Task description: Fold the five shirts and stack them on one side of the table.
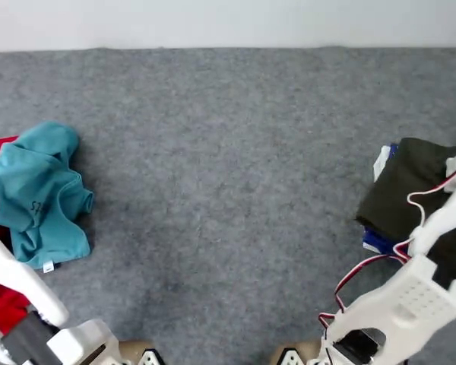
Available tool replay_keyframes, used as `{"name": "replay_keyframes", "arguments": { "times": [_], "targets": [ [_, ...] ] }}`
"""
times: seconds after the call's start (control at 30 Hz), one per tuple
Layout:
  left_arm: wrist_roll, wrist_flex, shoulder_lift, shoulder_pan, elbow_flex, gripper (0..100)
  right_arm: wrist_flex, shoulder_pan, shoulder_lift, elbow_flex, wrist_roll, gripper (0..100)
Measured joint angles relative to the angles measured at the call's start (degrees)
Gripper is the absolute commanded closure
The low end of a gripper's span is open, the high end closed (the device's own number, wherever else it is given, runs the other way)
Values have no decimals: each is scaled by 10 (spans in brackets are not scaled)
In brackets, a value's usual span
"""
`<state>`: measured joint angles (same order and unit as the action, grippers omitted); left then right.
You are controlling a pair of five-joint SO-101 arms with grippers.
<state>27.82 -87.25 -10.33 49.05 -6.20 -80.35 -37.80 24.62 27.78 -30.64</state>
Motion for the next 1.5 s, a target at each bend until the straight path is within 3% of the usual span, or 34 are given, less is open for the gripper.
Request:
{"name": "replay_keyframes", "arguments": {
  "times": [0.13,0.3,0.4,0.53,0.63,0.73,1.17,1.5],
  "targets": [
    [0,0,0,0,0,984,-4,-1,2,0,-6,688],
    [0,0,0,0,0,984,-39,-1,-29,12,40,668],
    [0,0,0,0,0,984,-72,11,-65,26,49,746],
    [0,0,0,0,0,984,-122,40,-81,27,51,998],
    [0,0,0,0,0,984,-147,64,-81,27,53,943],
    [0,0,0,0,0,984,-187,85,-69,27,55,995],
    [0,-3,0,0,0,984,-201,195,53,-45,55,989],
    [3,-69,0,0,63,981,-201,193,-132,-45,55,989]
  ]
}}
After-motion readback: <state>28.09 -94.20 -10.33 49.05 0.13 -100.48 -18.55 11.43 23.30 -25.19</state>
